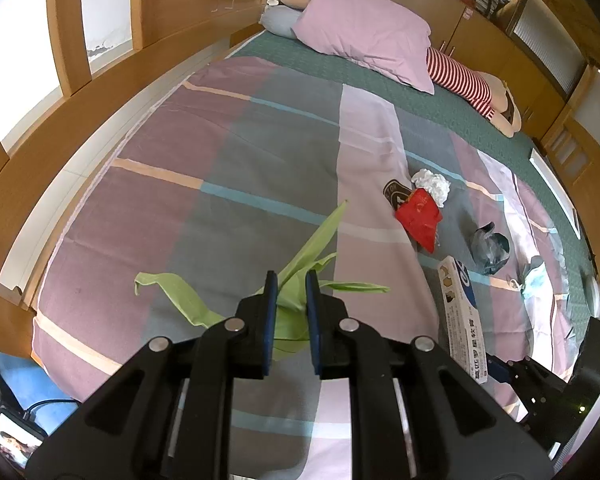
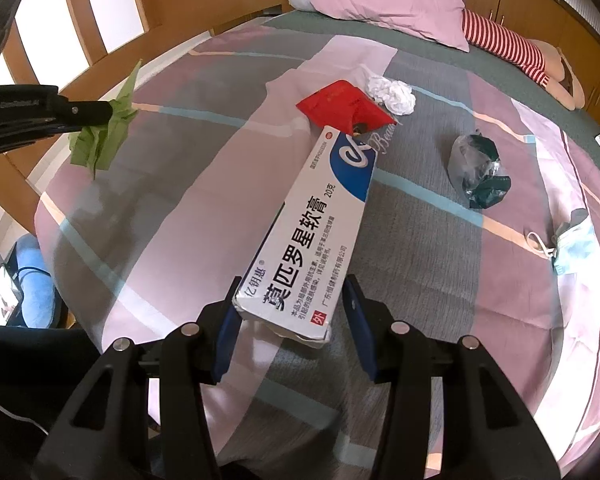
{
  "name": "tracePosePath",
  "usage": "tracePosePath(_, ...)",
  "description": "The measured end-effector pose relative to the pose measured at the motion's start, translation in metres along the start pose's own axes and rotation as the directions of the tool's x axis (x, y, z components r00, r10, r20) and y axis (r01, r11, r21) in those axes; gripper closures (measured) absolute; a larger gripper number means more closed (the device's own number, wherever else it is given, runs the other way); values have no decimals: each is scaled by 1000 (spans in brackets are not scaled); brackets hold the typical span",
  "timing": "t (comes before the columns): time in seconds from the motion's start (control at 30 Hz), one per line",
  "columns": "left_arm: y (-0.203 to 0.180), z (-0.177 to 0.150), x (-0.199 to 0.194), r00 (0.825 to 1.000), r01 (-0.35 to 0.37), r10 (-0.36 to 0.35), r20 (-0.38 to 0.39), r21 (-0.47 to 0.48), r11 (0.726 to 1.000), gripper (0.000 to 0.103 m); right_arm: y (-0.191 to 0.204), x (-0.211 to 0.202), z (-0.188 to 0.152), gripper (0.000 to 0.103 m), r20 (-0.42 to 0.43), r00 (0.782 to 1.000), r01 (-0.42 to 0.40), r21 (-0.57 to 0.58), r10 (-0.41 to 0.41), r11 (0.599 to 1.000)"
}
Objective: Collect trash
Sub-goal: 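Grasp the white-and-blue toothpaste box with the right gripper while the left holds the green cloth, then carry the cloth and toothpaste box over the white bin and open both grippers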
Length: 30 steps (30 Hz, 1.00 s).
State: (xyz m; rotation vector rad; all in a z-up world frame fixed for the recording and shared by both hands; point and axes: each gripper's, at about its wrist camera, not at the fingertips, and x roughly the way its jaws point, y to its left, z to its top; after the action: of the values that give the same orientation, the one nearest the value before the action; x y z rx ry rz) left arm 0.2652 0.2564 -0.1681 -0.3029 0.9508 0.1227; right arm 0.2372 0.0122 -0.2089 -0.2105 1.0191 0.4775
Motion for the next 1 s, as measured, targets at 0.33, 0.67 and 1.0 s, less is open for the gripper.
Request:
tracePosePath(0.33, -2, 1, 2, 1000, -3, 2, 1, 22, 1000, 88, 0, -6, -1, 54, 28, 1000, 13, 11, -13, 1000)
tracePosePath(0.67, -4, 3, 0, 1000, 5, -6, 15, 49, 999, 88, 3, -37, 2, 54, 101, 995, -27, 33, 24, 999)
tracePosePath(1.0, -7, -1, -35, 992, -30, 20, 127, 84, 996, 88, 3, -143, -16, 54, 307, 950, -76, 76, 49, 994)
